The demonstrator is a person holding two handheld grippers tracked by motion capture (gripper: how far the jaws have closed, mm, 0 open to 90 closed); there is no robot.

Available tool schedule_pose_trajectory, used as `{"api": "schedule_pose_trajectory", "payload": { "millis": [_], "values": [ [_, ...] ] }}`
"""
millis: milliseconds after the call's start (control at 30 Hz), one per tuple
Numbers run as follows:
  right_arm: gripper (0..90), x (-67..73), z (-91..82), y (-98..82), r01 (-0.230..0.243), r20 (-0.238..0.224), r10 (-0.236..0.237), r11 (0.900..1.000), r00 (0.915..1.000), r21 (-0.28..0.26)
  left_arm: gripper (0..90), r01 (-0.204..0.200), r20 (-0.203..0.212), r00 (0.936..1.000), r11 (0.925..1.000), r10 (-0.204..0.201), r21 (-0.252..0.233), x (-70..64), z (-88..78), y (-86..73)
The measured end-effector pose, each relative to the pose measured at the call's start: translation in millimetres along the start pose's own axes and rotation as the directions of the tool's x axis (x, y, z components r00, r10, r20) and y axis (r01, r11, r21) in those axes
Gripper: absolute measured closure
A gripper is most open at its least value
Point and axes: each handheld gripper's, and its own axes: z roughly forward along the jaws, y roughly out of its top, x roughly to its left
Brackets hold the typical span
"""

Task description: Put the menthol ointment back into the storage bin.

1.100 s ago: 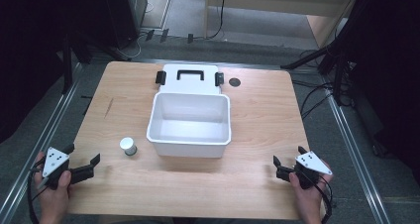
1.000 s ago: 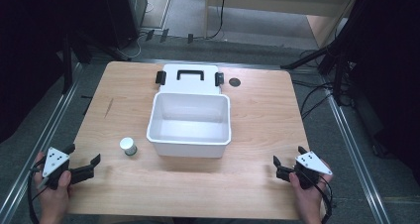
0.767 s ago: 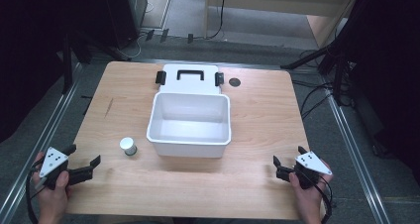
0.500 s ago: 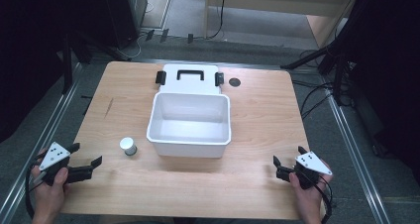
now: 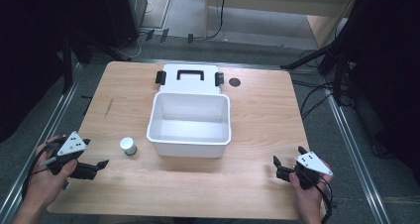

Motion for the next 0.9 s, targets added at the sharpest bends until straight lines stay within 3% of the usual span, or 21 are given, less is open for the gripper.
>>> {"api": "schedule_pose_trajectory", "payload": {
  "millis": [133, 233, 433, 567, 700, 833, 900],
  "values": [
    [6.0, 0.0, 0.0, 0.0, -0.001, -0.001, 0.001, 1.000, 1.0000, 0.000, 7.6, -0.055, 0.032, 0.9981, 0.9954, 0.053, 0.078, -1.3, 0.4, 13.2],
    [6.0, 0.2, -0.1, 0.0, -0.001, -0.001, 0.001, 1.000, 1.0000, 0.000, 7.6, -0.110, 0.038, 0.9936, 0.9845, 0.106, 0.136, -3.9, 3.5, 20.3],
    [6.0, 0.1, -0.1, 0.0, 0.000, 0.000, 0.000, 1.000, 1.0000, 0.000, 7.6, -0.138, 0.092, 0.9882, 0.9721, 0.122, 0.190, -4.8, 4.1, 35.9],
    [6.0, 0.0, -0.1, 0.0, 0.001, -0.001, -0.001, 1.000, 1.0000, 0.000, 7.5, -0.189, 0.131, 0.9781, 0.9537, 0.162, 0.234, -8.0, 4.1, 50.2],
    [6.0, -0.3, 0.0, -0.1, 0.002, -0.002, -0.002, 1.000, 1.0000, -0.002, 7.6, -0.207, 0.151, 0.9734, 0.9457, 0.173, 0.251, -8.2, 5.5, 61.2],
    [6.0, -0.5, -0.2, -0.1, -0.002, -0.002, 0.002, 1.000, 1.0000, -0.005, 7.6, -0.248, 0.166, 0.9645, 0.9195, 0.205, 0.305, -13.7, 13.7, 75.1],
    [6.0, -0.7, -0.4, -0.2, 0.002, -0.003, -0.002, 1.000, 1.0000, -0.005, 7.6, -0.258, 0.173, 0.9619, 0.9112, 0.211, 0.321, -16.1, 19.0, 79.1]
  ]
}}
